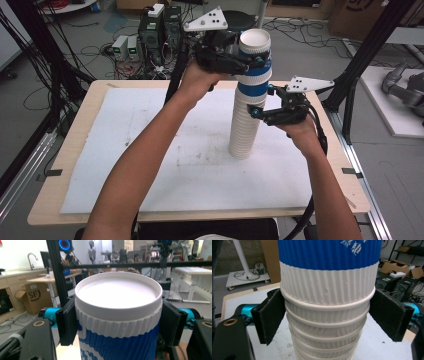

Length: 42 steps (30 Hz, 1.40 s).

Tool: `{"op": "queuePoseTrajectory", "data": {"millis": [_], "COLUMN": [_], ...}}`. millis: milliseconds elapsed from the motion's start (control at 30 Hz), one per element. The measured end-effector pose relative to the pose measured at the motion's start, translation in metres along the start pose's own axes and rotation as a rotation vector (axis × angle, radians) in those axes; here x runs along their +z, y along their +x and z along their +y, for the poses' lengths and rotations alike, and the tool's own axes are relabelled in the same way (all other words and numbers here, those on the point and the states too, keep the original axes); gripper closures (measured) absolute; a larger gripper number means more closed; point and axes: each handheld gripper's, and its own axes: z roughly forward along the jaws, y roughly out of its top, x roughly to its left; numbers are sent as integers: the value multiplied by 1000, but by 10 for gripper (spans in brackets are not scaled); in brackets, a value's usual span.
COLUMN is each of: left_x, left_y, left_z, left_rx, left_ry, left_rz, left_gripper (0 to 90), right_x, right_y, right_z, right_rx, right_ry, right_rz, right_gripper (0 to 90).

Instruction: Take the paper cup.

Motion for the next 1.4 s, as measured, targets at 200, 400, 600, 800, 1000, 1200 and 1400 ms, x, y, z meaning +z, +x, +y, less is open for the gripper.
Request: {"op": "queuePoseTrajectory", "data": {"millis": [200,400,600,800,1000,1200,1400], "left_x": [-27,-55,-87,-104,-117,-125,-135], "left_y": [-2,-4,-3,0,-3,-12,-21], "left_z": [22,28,1,-26,-62,-98,-131], "left_rx": [-8,-7,-30,-58,-81,-82,-111], "left_ry": [-96,-132,-72,-35,33,85,89], "left_rz": [23,29,56,71,72,74,83], "left_gripper": [282,282,282,282,281,280,280], "right_x": [-1,-3,-4,-13,-28,-37,-44], "right_y": [-1,-3,0,5,6,11,17], "right_z": [-1,-4,-7,-7,-17,-35,-59], "right_rx": [9,38,18,9,13,22,45], "right_ry": [0,-11,-35,-43,-44,-10,20], "right_rz": [-5,-13,-46,-63,-80,-99,-116], "right_gripper": [156,154,150,150,151,152,152]}}
